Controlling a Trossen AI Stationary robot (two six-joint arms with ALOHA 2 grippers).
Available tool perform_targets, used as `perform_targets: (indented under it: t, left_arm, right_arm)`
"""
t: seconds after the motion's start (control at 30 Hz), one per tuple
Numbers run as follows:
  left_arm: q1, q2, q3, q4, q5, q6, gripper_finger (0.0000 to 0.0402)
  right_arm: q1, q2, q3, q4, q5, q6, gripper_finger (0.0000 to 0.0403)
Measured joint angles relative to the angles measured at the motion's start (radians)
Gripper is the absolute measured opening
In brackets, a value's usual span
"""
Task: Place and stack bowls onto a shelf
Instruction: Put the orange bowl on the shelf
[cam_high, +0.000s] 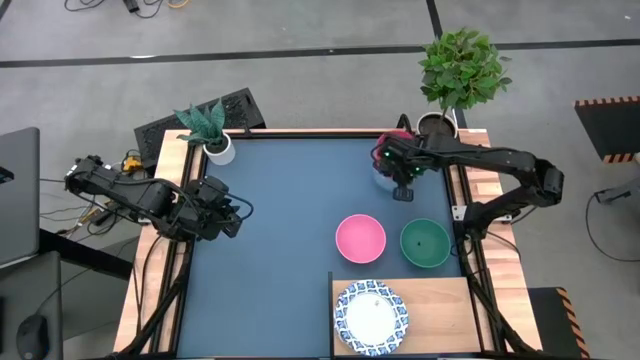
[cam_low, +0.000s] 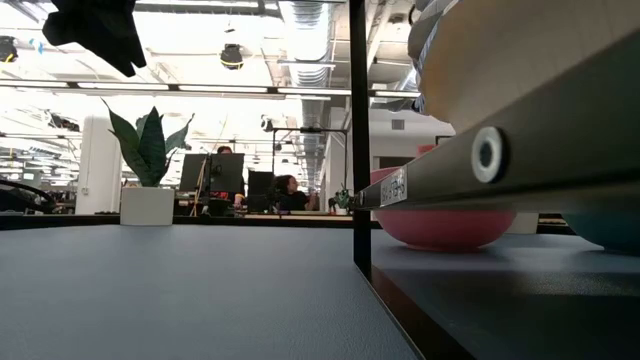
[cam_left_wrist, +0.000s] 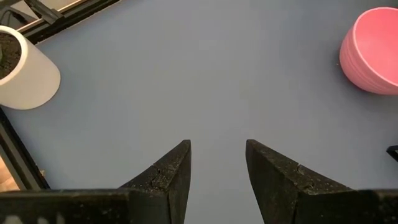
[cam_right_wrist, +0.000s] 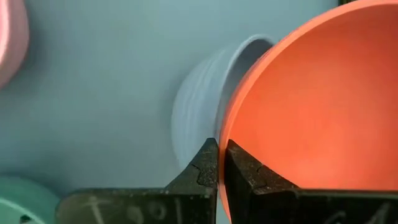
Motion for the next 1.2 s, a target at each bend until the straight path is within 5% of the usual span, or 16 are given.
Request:
perform_targets:
  t: [0.33,0.57,0.73,1.03,1.2]
  left_arm:
    - [0.000,0.000,0.000,0.000,-0.005,0.000,0.0138]
    - [0.000,0.000,0.000,0.000,-0.005,0.008,0.0138]
    - [0.000,0.000,0.000,0.001,-0.006,-0.005,0.0138]
    - [0.000,0.000,0.000,0.014,-0.005,-0.031,0.0138]
    - [0.001,0.000,0.000,0.013,-0.006,-0.010,0.0138]
  right_arm:
    - [0.093,0.001,0.067,-0.042,0.090,0.046,0.0031]
    - [0.296,-0.011,0.174,-0.220,-0.002,0.323,0.0031]
    - [0.538,-0.050,0.251,-0.312,-0.068,0.694,0.0031]
    - [1.099,-0.096,0.269,-0.351,-0.098,1.629,0.0031]
    - [1.303,-0.035,0.269,-0.288,-0.054,1.893,0.0031]
